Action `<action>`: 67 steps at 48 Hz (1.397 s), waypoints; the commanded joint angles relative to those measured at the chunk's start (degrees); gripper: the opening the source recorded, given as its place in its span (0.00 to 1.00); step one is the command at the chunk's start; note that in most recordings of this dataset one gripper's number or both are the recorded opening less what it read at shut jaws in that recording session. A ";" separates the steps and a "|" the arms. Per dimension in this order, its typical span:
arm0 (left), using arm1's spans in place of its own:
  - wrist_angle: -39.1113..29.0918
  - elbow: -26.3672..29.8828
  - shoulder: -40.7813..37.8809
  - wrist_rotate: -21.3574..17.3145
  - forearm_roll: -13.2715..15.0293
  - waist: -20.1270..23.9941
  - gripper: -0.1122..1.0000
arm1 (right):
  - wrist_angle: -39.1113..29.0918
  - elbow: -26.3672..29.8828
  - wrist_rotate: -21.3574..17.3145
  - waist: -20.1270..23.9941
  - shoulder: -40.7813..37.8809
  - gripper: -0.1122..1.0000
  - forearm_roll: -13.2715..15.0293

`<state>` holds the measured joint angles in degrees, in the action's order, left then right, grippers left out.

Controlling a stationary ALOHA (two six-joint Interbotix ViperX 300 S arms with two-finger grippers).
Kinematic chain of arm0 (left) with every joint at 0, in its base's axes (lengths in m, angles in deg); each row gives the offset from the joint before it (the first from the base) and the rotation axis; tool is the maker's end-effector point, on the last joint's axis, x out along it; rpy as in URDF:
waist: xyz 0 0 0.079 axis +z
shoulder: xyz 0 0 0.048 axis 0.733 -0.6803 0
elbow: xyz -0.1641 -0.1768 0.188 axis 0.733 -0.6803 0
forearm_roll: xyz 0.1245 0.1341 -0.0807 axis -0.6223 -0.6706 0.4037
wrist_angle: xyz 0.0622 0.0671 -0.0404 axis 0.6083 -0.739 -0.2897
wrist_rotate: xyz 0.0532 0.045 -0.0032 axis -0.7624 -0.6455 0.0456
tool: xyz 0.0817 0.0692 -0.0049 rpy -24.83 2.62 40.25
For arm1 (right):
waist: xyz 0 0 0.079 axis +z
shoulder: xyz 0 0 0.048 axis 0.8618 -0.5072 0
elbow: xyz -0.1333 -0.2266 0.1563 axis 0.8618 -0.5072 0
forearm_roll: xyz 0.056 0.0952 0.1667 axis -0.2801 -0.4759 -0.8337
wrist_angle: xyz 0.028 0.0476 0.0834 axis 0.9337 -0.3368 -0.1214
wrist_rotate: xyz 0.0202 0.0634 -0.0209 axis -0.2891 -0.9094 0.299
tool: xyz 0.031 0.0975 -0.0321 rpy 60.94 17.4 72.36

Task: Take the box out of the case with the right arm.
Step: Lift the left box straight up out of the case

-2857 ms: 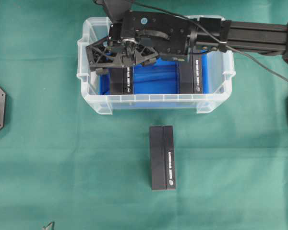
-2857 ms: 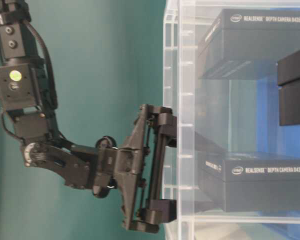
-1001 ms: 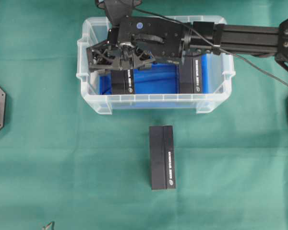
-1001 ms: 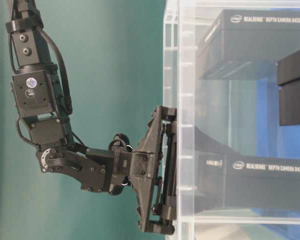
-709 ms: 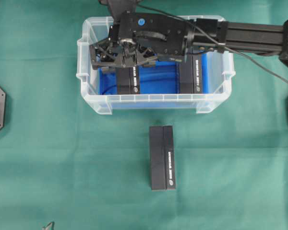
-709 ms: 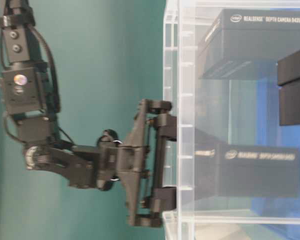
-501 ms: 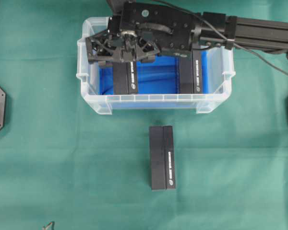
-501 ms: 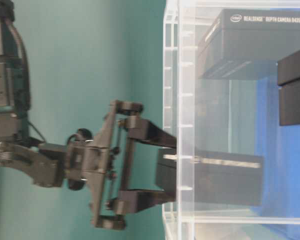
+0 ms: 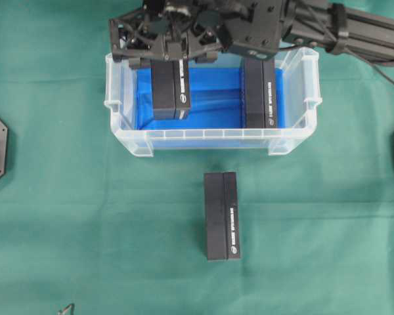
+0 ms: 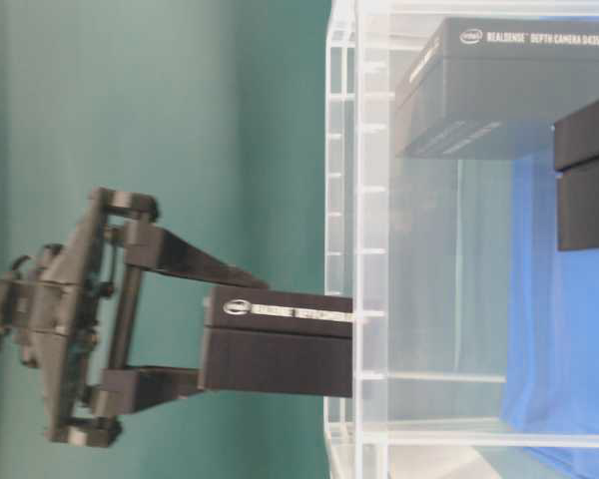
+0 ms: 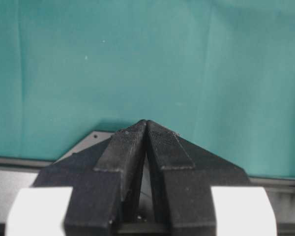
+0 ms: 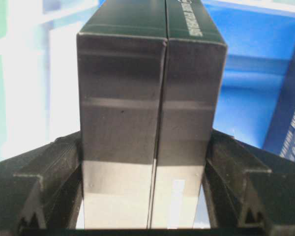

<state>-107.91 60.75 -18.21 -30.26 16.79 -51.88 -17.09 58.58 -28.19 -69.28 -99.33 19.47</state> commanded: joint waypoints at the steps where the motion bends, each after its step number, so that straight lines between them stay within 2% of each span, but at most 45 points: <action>1: 0.18 1.49 -0.18 0.00 -0.18 0.18 0.10 | -1.23 3.43 0.18 -0.09 3.87 0.71 0.35; 11: 0.18 1.49 -0.18 0.09 -0.26 0.18 0.10 | -2.90 7.12 0.18 -0.09 3.96 0.71 0.44; 26: 0.18 1.58 -0.26 0.09 -0.26 0.18 0.10 | -4.75 9.05 0.18 0.09 3.96 0.71 0.35; 67: 0.18 1.58 -0.35 0.00 -0.26 0.18 0.10 | -4.83 9.58 0.18 0.18 3.87 0.71 0.35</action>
<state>-107.91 60.75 -18.48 -30.26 16.79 -51.88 -21.93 66.49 -28.11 -69.28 -99.24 19.65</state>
